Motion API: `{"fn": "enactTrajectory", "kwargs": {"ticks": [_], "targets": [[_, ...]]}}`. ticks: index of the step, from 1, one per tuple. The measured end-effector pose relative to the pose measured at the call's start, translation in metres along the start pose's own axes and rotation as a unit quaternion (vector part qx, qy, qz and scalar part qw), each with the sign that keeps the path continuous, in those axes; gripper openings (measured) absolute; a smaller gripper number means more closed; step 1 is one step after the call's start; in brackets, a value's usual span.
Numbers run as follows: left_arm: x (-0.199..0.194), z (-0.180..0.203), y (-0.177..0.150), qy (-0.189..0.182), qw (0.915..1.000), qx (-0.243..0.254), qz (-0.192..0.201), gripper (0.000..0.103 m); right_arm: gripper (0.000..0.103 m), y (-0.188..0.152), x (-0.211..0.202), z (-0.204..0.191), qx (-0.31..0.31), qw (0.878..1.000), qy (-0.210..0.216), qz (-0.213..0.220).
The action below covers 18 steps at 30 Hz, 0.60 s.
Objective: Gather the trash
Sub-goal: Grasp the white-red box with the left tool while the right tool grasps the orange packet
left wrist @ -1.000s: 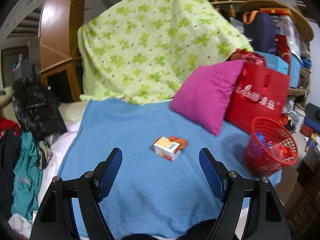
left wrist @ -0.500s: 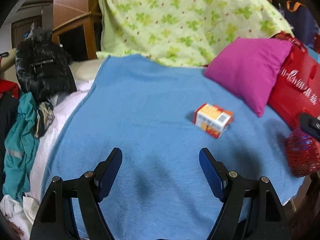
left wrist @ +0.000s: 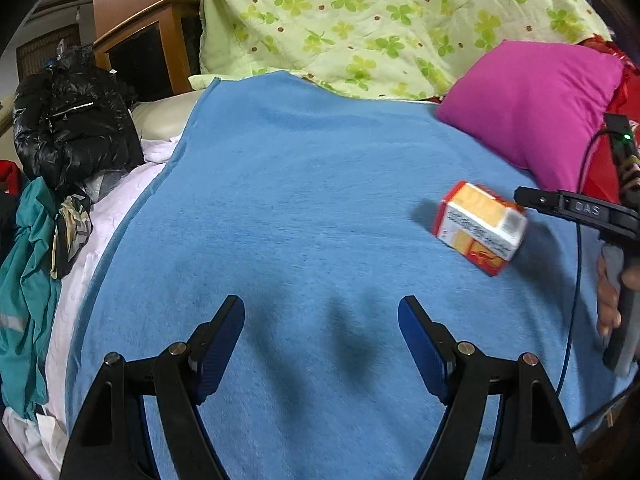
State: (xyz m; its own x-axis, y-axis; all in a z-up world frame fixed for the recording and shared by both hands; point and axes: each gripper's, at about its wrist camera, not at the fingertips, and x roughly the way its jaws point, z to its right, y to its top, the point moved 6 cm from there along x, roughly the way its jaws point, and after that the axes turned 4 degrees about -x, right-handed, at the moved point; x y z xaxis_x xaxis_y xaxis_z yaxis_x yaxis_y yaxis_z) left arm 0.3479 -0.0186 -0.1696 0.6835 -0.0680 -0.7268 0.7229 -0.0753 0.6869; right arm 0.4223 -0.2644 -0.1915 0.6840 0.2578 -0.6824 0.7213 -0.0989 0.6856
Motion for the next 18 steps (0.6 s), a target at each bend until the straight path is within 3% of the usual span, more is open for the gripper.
{"fn": "enactTrajectory", "kwargs": {"ticks": [5,9,12,15,18], "targets": [[0.011,-0.003,0.014,0.008,1.0,0.002,0.001,0.08,0.044,0.007,0.042,0.0,-0.005,0.998,0.043,-0.035],[0.012,0.01,0.031,-0.008,0.9999,0.009,0.009,0.08,0.026,0.004,0.041,0.002,0.007,0.998,0.061,-0.033],[0.015,0.033,0.045,-0.037,0.9991,0.018,0.006,0.08,0.026,-0.005,0.026,0.009,0.029,0.997,0.061,-0.025],[0.022,0.063,0.058,-0.07,0.9973,0.018,-0.006,0.08,0.026,-0.012,-0.001,0.017,0.042,0.999,0.033,0.002],[0.038,0.087,0.065,-0.067,0.9974,0.011,-0.023,0.08,0.026,-0.018,-0.034,0.016,0.037,0.999,0.016,0.033]]}}
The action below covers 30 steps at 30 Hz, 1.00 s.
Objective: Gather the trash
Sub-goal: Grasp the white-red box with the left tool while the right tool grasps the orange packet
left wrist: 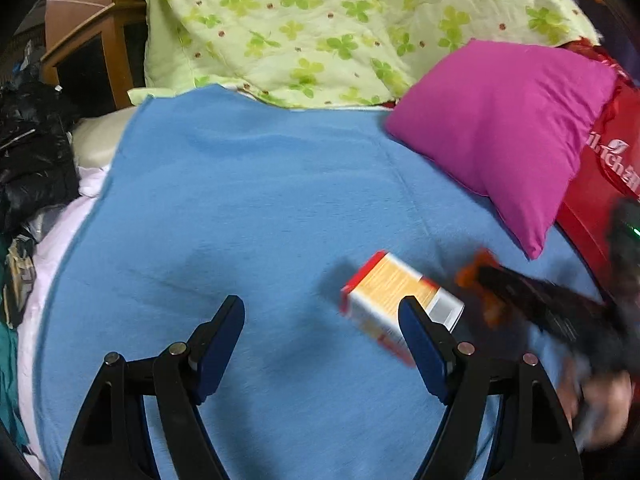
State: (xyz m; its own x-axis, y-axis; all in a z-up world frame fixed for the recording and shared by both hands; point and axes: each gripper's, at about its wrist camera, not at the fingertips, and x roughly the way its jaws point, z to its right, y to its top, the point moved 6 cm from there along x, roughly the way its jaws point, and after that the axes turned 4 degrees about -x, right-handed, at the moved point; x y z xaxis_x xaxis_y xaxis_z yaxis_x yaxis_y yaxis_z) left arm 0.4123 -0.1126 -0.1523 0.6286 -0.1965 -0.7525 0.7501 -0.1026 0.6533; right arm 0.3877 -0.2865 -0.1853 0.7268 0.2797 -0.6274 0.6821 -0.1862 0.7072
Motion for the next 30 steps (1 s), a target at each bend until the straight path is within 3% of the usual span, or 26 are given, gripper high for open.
{"fn": "enactTrajectory", "kwargs": {"ticks": [9,12,17,19,23,30], "targets": [[0.043,0.03,0.006,0.017,0.996,-0.07,-0.053,0.08,0.026,-0.03,-0.057,-0.015,-0.04,0.998,-0.034,0.039],[0.051,0.034,0.002,0.009,0.9948,-0.079,-0.063,0.08,0.026,-0.04,-0.065,-0.015,-0.059,0.996,-0.055,0.04],[0.062,0.03,-0.007,-0.012,0.9918,-0.094,-0.086,0.08,0.026,-0.047,-0.081,-0.018,-0.06,0.996,-0.055,0.045],[0.058,0.03,-0.006,-0.008,0.9931,-0.083,-0.082,0.072,0.026,-0.049,-0.088,-0.023,-0.062,0.995,-0.054,0.049],[0.05,0.035,-0.012,-0.002,0.9957,-0.048,-0.079,0.071,0.026,-0.053,-0.102,-0.031,-0.063,0.995,-0.054,0.057],[0.033,0.021,-0.023,-0.018,0.9946,-0.059,-0.084,0.061,0.026,-0.065,-0.134,-0.044,-0.067,0.994,-0.058,0.065]]}}
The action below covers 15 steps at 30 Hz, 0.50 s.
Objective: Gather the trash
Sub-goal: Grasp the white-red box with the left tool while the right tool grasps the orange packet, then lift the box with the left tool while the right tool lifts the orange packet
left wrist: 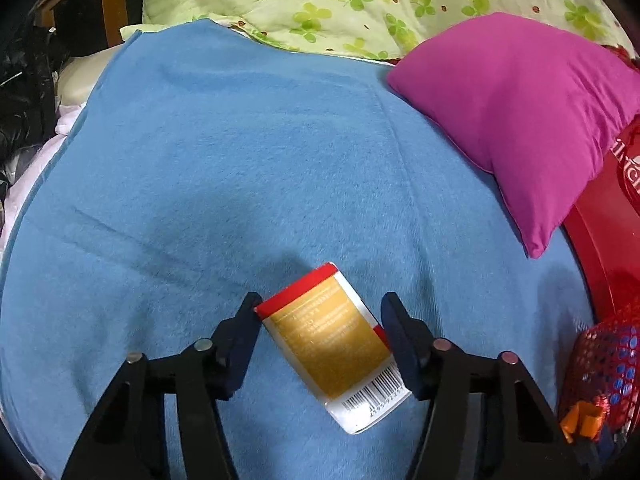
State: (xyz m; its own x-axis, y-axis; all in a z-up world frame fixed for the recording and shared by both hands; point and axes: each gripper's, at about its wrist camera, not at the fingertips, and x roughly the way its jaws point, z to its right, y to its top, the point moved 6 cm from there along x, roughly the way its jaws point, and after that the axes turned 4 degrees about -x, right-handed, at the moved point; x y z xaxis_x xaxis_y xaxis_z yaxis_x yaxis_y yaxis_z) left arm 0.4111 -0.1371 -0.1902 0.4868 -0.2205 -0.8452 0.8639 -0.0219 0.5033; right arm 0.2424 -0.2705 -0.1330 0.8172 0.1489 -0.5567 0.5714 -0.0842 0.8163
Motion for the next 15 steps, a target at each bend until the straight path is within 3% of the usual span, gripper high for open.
{"fn": "enactTrajectory", "kwargs": {"ticks": [6,15], "targets": [[-0.027,-0.002,-0.016,-0.002,0.9998,0.02,0.009,0.049,0.026,0.002,-0.022,-0.008,-0.004,1.0,0.002,0.012],[-0.054,-0.018,-0.043,-0.003,0.9993,0.036,-0.005,0.049,0.026,0.002,-0.044,-0.027,-0.011,1.0,0.016,0.023]]}}
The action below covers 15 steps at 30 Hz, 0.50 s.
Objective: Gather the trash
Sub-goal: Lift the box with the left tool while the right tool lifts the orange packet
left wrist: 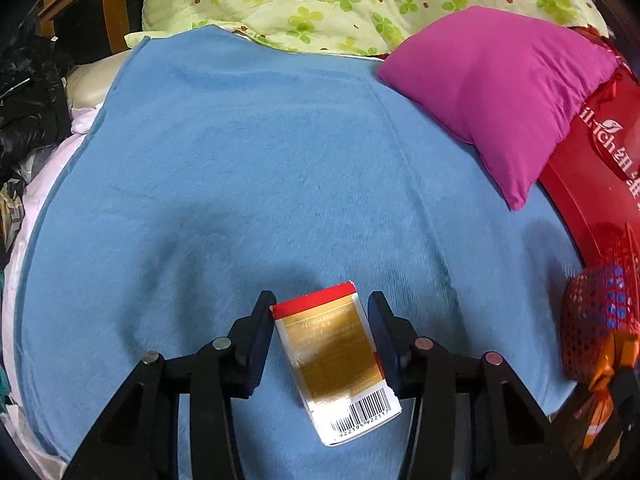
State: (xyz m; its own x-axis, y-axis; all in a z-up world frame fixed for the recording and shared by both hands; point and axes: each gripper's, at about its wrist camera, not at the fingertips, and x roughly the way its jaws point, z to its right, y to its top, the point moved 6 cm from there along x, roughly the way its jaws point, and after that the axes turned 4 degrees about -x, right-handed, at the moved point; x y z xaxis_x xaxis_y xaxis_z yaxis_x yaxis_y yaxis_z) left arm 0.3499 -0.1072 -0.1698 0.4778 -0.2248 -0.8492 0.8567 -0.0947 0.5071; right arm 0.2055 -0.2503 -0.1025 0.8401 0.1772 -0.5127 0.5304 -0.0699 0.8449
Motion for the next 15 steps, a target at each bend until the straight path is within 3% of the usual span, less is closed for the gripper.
{"fn": "enactTrajectory", "kwargs": {"ticks": [8,11,12,15], "targets": [[0.025,-0.009,-0.021,0.014,0.9981,-0.022,-0.055,0.065,0.026,-0.005,-0.007,-0.008,-0.001,1.0,0.003,-0.003],[0.024,-0.009,-0.029,0.015,0.998,-0.032,-0.052,0.065,0.026,-0.004,-0.011,-0.005,0.003,1.0,0.0,0.001],[0.022,-0.009,-0.029,0.019,0.9984,-0.031,-0.044,0.056,0.026,-0.003,-0.013,-0.004,0.005,1.0,0.0,0.001],[0.005,-0.003,-0.029,0.031,0.9993,-0.012,-0.017,0.051,0.026,-0.001,-0.018,-0.003,0.006,1.0,-0.003,0.007]]}}
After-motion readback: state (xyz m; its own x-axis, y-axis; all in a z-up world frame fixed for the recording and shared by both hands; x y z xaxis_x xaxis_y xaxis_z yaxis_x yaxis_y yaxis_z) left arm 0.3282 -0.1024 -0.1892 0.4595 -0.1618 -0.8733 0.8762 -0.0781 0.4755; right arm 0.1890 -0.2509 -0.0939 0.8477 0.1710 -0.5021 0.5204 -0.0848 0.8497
